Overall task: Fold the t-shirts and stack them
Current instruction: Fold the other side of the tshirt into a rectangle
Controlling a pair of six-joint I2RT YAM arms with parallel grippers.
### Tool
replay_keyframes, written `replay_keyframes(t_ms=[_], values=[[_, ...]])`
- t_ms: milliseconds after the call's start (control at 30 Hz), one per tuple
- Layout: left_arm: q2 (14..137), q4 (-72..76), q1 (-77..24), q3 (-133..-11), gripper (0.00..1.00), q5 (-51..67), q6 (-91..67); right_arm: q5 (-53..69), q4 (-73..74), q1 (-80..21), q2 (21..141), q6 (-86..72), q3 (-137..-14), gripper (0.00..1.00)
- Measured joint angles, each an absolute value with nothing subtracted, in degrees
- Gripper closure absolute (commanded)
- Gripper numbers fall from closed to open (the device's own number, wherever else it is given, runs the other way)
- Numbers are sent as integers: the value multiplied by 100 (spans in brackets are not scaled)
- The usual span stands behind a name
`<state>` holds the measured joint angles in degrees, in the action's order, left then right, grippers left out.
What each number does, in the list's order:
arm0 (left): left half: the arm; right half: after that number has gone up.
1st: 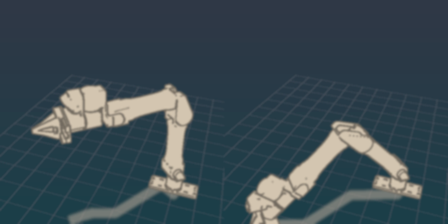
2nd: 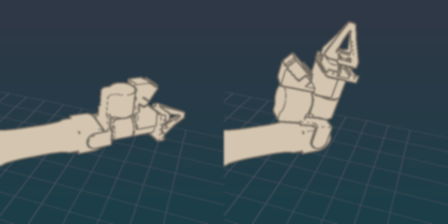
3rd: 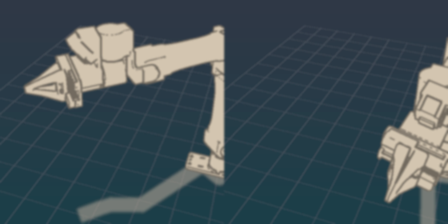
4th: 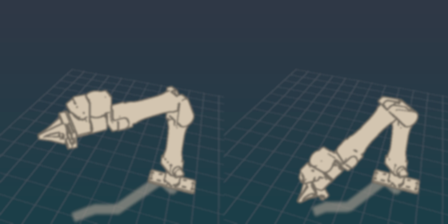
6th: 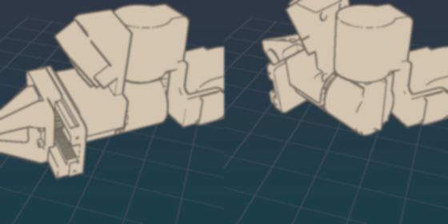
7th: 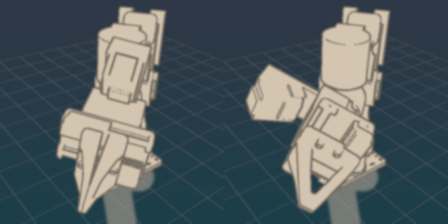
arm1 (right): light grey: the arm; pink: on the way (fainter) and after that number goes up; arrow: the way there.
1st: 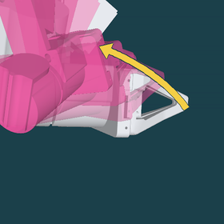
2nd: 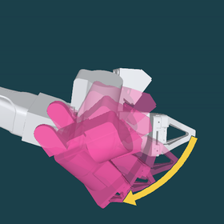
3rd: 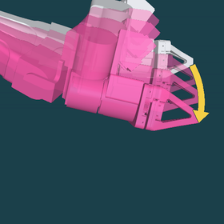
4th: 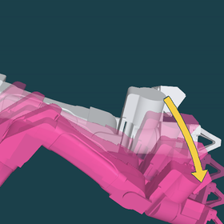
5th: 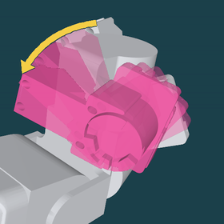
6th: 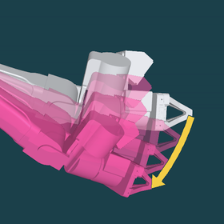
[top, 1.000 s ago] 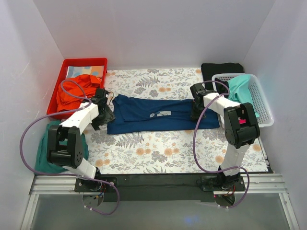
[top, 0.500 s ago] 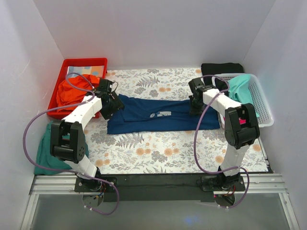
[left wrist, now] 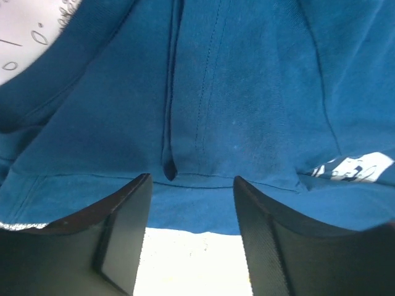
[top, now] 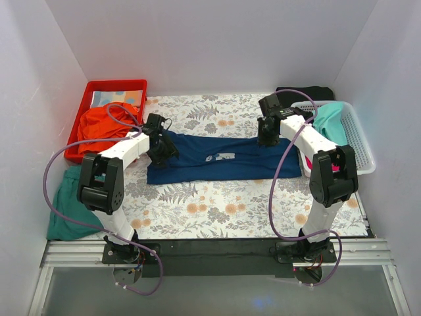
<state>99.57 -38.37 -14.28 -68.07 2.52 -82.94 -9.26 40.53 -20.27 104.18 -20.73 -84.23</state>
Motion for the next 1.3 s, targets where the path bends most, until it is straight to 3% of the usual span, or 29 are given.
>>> replay_keyframes(t_ms=[233, 467, 567, 867, 1133, 1300], values=[[10031, -3846, -1487, -6807, 72, 255, -8331, -930, 4062, -2027, 10418, -2075, -8423, 66], [10221, -3839, -1509, -6807, 82, 252, -8331, -930, 4062, -2027, 10418, -2078, -8423, 66], [10302, -3844, -1511, -6807, 100, 250, -8311, -932, 4062, -2027, 10418, -2078, -8423, 67], [10353, -4091, -1522, -7244, 100, 189, -8184, -961, 4069, -2027, 10418, -2080, -8407, 67], [10416, -4165, -1546, -8401, 100, 193, -7968, -1015, 4108, -2027, 10416, -2082, -8379, 68], [11354, -4187, -1590, -9714, 100, 342, -7686, -1020, 4112, -2027, 10418, -2080, -8379, 68]])
